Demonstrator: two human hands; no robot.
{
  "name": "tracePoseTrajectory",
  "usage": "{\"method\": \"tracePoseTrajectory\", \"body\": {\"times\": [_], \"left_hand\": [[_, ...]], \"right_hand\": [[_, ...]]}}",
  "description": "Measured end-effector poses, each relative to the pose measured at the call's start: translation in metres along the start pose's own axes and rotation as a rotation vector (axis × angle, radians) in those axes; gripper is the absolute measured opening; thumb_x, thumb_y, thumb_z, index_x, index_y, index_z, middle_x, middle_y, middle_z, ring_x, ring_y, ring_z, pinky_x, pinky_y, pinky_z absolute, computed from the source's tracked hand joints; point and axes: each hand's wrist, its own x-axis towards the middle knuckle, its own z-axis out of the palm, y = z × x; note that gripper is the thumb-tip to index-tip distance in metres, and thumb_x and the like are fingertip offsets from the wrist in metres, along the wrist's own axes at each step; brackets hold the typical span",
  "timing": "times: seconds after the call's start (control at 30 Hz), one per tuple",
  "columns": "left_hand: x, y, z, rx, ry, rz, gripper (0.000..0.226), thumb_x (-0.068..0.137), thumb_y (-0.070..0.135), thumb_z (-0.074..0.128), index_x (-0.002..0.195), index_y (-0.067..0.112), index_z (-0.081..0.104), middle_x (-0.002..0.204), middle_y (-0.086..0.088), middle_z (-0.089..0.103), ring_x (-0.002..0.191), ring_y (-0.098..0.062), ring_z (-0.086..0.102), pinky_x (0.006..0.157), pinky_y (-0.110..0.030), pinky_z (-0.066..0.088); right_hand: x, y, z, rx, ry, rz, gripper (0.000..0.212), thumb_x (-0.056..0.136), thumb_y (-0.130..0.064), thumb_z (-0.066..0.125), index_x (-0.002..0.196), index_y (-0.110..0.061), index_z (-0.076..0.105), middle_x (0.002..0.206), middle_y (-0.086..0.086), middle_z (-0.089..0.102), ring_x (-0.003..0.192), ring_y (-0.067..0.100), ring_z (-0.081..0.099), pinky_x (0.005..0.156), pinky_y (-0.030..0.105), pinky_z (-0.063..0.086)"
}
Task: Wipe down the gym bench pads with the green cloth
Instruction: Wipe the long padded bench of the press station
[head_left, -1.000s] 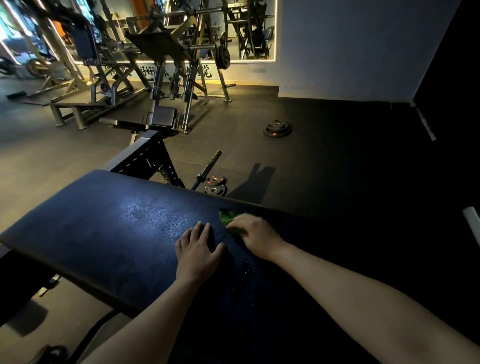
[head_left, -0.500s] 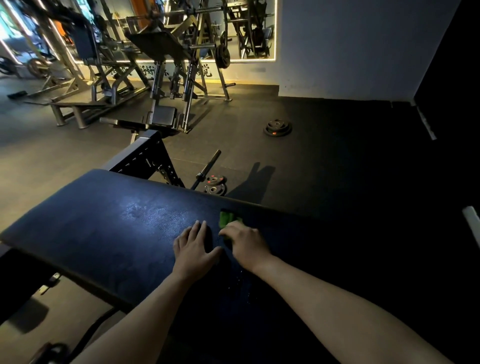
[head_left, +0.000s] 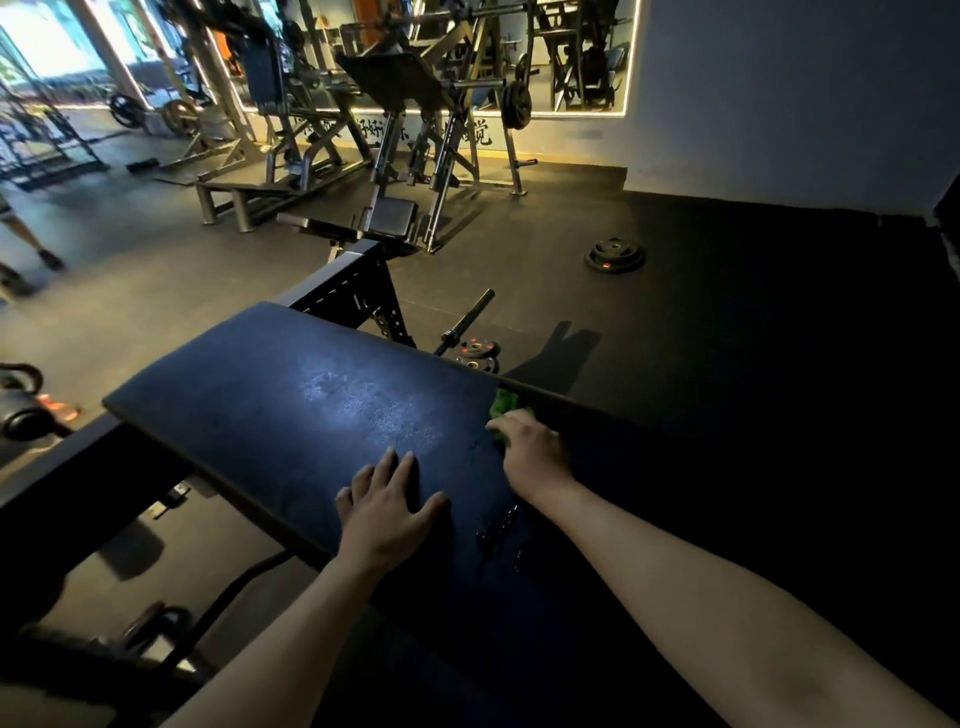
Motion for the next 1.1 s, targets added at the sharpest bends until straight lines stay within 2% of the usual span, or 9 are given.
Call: {"method": "tracePoseTrajectory", "body": {"times": [0.2, 0.27, 0.4, 0.5, 0.57, 0.7, 0.77, 1.0, 1.1], "left_hand": [[-0.004, 0.003, 0.005, 0.004, 0.015, -0.029, 0.099, 0.069, 0.08, 0.011, 0.158, 0.038, 0.021, 0.168, 0.006, 0.012, 0.152, -0.016, 0.006, 0.118, -0.044, 0.008], [-0.004, 0.003, 0.006, -0.002, 0.034, -0.026, 0.093, 0.076, 0.081, 0.017, 0.158, 0.038, 0.022, 0.168, 0.007, 0.013, 0.152, -0.015, 0.007, 0.118, -0.043, 0.007], [-0.006, 0.003, 0.009, -0.012, 0.054, -0.019, 0.087, 0.081, 0.08, 0.023, 0.157, 0.037, 0.024, 0.167, 0.008, 0.015, 0.151, -0.015, 0.008, 0.118, -0.044, 0.005], [-0.006, 0.002, 0.009, -0.033, 0.068, -0.006, 0.079, 0.089, 0.076, 0.034, 0.157, 0.036, 0.025, 0.167, 0.006, 0.016, 0.151, -0.015, 0.008, 0.119, -0.045, 0.004], [-0.006, 0.001, 0.008, -0.049, 0.071, -0.001, 0.079, 0.089, 0.076, 0.035, 0.156, 0.035, 0.026, 0.167, 0.005, 0.016, 0.151, -0.016, 0.007, 0.119, -0.045, 0.003], [-0.007, 0.002, 0.006, -0.06, 0.046, 0.033, 0.097, 0.074, 0.082, 0.016, 0.157, 0.033, 0.025, 0.167, 0.002, 0.014, 0.151, -0.018, 0.005, 0.118, -0.045, 0.002], [-0.007, -0.002, 0.004, -0.062, 0.034, 0.05, 0.102, 0.07, 0.083, 0.012, 0.158, 0.032, 0.023, 0.168, 0.002, 0.012, 0.151, -0.018, 0.003, 0.118, -0.045, 0.001], [-0.008, -0.015, 0.001, -0.054, 0.005, 0.15, 0.096, 0.067, 0.077, 0.015, 0.148, 0.029, 0.038, 0.167, 0.0, 0.016, 0.152, -0.02, 0.008, 0.117, -0.044, 0.008], [-0.012, -0.02, 0.0, -0.055, -0.001, 0.181, 0.103, 0.072, 0.081, 0.014, 0.157, 0.025, 0.023, 0.168, 0.001, 0.01, 0.154, -0.019, 0.003, 0.12, -0.042, 0.005]], "right_hand": [[-0.016, -0.043, 0.02, 0.026, -0.233, -0.362, 0.039, 0.09, -0.011, 0.051, 0.123, -0.027, 0.065, 0.127, -0.002, 0.061, 0.111, 0.028, 0.061, 0.092, 0.038, 0.049], [-0.012, -0.037, 0.019, 0.017, -0.2, -0.381, 0.039, 0.089, -0.007, 0.05, 0.12, -0.022, 0.066, 0.125, 0.001, 0.06, 0.109, 0.031, 0.06, 0.092, 0.041, 0.05], [0.015, -0.002, 0.001, -0.065, 0.06, -0.067, 0.037, 0.092, -0.003, 0.044, 0.122, -0.013, 0.064, 0.131, 0.009, 0.057, 0.126, 0.03, 0.048, 0.108, 0.039, 0.037], [0.023, 0.006, -0.006, -0.155, -0.081, 0.151, 0.039, 0.1, -0.03, 0.041, 0.131, -0.009, 0.052, 0.146, 0.014, 0.044, 0.145, 0.03, 0.026, 0.12, 0.043, 0.017], [0.015, -0.002, -0.001, -0.13, -0.154, 0.131, 0.052, 0.097, -0.044, 0.049, 0.134, -0.007, 0.047, 0.147, 0.015, 0.039, 0.144, 0.032, 0.024, 0.119, 0.043, 0.02], [-0.003, -0.019, 0.011, -0.064, -0.036, 0.056, 0.028, 0.094, -0.014, 0.053, 0.121, -0.013, 0.056, 0.128, 0.009, 0.049, 0.12, 0.028, 0.048, 0.097, 0.034, 0.041], [-0.009, -0.03, 0.014, -0.046, -0.018, 0.032, 0.03, 0.091, -0.002, 0.048, 0.114, -0.016, 0.061, 0.122, 0.006, 0.056, 0.111, 0.027, 0.056, 0.091, 0.034, 0.046], [-0.034, -0.067, 0.028, 0.047, -0.246, -0.269, 0.031, 0.093, -0.013, 0.052, 0.118, -0.025, 0.066, 0.121, -0.003, 0.063, 0.109, 0.018, 0.061, 0.096, 0.036, 0.047], [-0.027, -0.053, 0.028, -0.003, -0.121, -0.279, 0.029, 0.092, -0.007, 0.053, 0.115, -0.017, 0.068, 0.119, 0.003, 0.062, 0.109, 0.022, 0.06, 0.097, 0.035, 0.048]]}}
